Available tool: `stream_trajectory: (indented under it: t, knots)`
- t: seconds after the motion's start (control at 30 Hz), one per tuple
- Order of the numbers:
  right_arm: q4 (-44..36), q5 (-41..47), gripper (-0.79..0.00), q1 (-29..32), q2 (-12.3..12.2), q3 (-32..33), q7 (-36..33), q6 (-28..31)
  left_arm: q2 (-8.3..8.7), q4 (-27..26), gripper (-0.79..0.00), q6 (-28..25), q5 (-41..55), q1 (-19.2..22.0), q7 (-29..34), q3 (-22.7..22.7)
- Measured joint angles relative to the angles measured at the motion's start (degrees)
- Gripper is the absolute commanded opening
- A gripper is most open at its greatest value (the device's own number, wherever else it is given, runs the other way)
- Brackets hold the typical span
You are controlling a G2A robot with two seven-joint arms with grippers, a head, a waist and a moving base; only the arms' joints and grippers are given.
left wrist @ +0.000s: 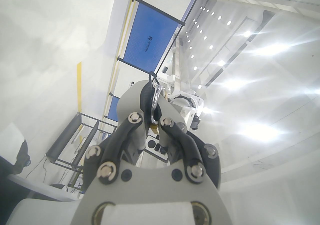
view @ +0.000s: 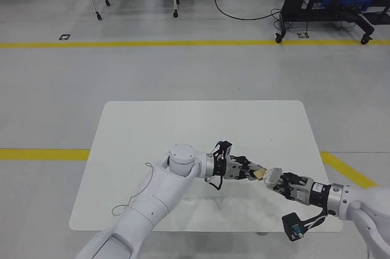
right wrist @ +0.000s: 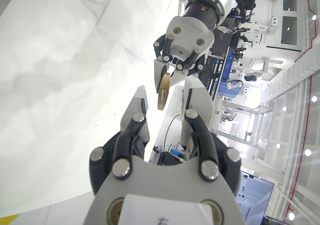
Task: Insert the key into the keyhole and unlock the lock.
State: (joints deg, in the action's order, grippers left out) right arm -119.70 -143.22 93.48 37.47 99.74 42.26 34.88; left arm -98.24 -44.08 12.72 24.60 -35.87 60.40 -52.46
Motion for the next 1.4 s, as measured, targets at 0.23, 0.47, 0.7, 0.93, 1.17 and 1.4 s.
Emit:
stream_trajectory:
  t: [0.23, 0.47, 0.7, 0.93, 1.17, 1.4]
  knots:
    - [-0.27, 0.53, -0.523, 1.23, -0.08, 0.72, -0.02, 0.48, 0.91, -3.31, -0.785, -9.99, -8.39, -0.45, -9.75, -0.03]
    - [0.74, 1.22, -0.785, 1.33, -0.16, 0.70, -0.46, 0.81, 2.19, -10.19, -0.785, -17.89, -15.13, -4.10, -17.28, -1.35]
    - [4.95, 6.33, -0.785, -1.03, -0.14, -1.59, 0.93, 5.06, 3.37, -16.29, -0.785, -24.26, -19.74, -7.31, -17.12, -2.01]
    - [7.44, 8.20, -0.785, -5.93, -0.36, -5.81, 2.75, 8.01, 4.61, -21.77, -0.785, -29.15, -29.60, -9.97, -20.19, -1.81]
    - [9.62, 9.85, -0.785, -9.92, -0.45, -8.85, 2.77, 9.85, 5.36, -25.61, -0.785, -32.38, -34.24, -12.54, -22.18, -1.67]
    - [10.43, 10.71, -0.785, -11.85, -0.52, -10.61, 1.88, 10.14, 5.74, -26.75, -0.785, -32.86, -35.01, -13.02, -21.55, -1.46]
